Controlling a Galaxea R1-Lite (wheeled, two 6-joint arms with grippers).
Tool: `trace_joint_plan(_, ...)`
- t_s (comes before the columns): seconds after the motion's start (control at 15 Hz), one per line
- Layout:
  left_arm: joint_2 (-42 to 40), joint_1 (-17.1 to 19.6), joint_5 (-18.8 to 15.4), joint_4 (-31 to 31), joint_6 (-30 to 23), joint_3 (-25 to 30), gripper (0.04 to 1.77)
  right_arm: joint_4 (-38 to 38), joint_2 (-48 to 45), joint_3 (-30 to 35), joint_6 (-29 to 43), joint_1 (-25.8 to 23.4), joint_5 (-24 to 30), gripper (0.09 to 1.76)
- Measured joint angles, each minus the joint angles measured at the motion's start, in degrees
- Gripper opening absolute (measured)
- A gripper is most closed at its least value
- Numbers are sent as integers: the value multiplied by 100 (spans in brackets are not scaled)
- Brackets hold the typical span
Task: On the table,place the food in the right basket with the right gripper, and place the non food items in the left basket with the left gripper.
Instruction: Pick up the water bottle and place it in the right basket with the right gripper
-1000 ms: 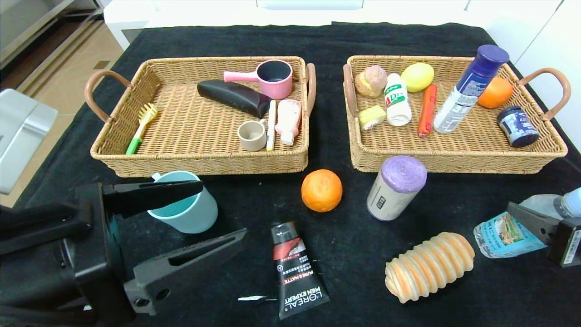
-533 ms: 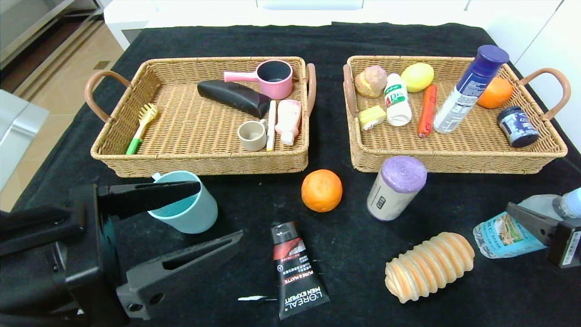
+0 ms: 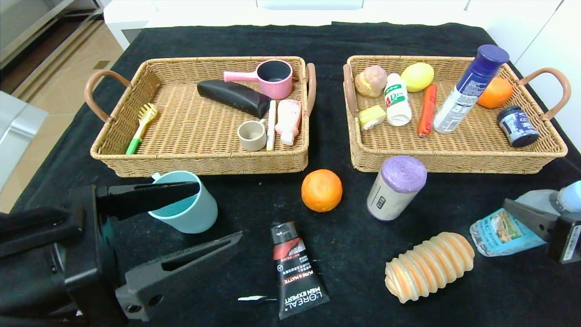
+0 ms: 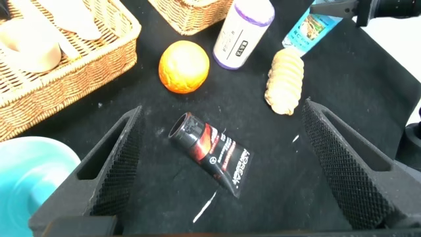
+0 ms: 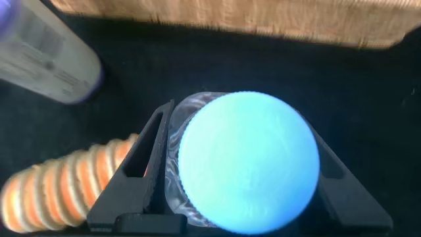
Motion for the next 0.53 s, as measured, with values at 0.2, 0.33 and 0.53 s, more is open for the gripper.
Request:
trace_joint_plan(0.2, -15, 0, -7, 0, 0, 4, 172, 689, -71, -775, -44, 0, 2, 108)
trace_joint_plan(0.33, -15, -6, -2, 7, 5, 4, 172, 1040, -24, -1464, -52, -2, 13, 108)
trace_joint_plan(0.53, -15, -6, -5, 2, 5, 6, 172, 1456, 204, -2443, -61, -61, 9, 108)
